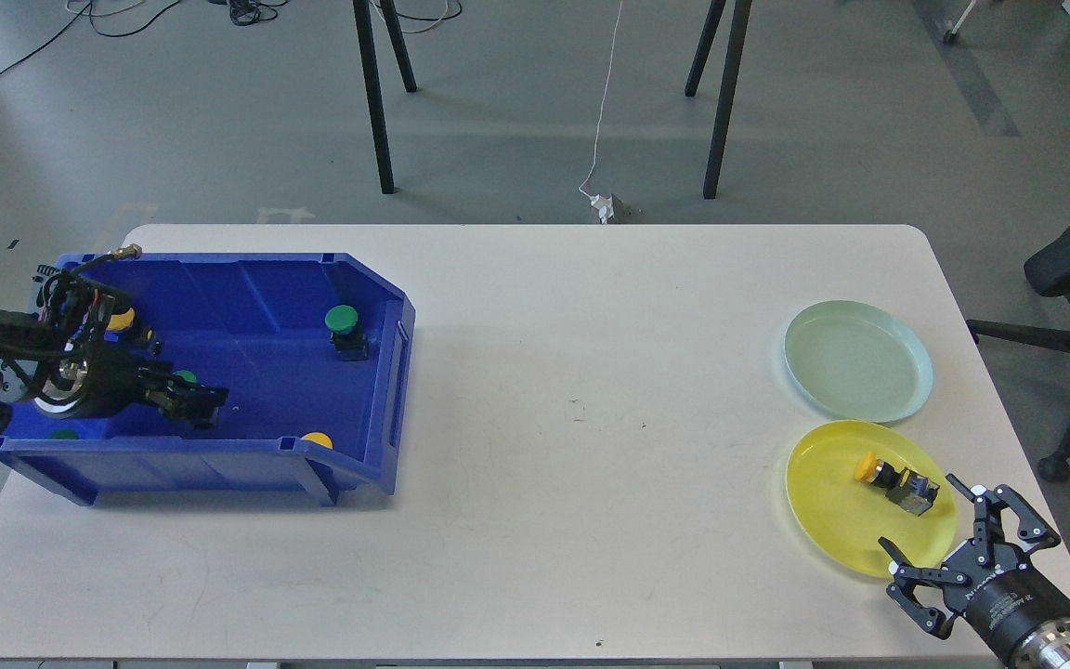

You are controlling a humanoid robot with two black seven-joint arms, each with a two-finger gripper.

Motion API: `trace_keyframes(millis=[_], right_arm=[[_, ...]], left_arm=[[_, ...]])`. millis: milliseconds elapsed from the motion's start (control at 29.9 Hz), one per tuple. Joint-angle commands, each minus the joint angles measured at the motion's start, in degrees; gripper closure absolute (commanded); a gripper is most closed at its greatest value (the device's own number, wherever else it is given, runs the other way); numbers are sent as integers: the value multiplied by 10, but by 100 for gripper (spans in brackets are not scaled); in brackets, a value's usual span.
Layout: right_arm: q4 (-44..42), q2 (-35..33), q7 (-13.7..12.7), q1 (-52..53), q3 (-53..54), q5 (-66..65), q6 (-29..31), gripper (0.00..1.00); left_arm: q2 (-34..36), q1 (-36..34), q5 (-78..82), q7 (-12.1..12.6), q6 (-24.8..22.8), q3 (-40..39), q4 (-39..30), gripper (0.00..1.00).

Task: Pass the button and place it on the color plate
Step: 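Grasp a green-topped button in the bin with the left gripper, then lift the green button and bring it toward the right gripper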

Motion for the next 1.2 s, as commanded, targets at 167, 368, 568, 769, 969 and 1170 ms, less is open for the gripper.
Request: trace_keyframes(millis=[167,368,568,769,969,1170], right_arm=[[1,0,1,-1,0,0,3,0],[8,-1,2,8,12,-1,2,0],[46,-21,-6,136,19,-17,2,0],[30,-23,-32,345,-31,-198,9,0],[-47,73,-18,597,-260,-217,32,0],[-133,172,-14,689,-309,-186,37,0]], left_arm=[[-4,-4,8,0,1,27,16,93],[11,-28,-9,0,19,14,-15,97],[134,-93,-178,0,-22,-36,-223,96],[111,-89,-469,0,-56,-150,-313,96],[-32,-59,-650,0,-26,-156,-273,95],[-94,-36,-642,0,-3,-149,-225,94]])
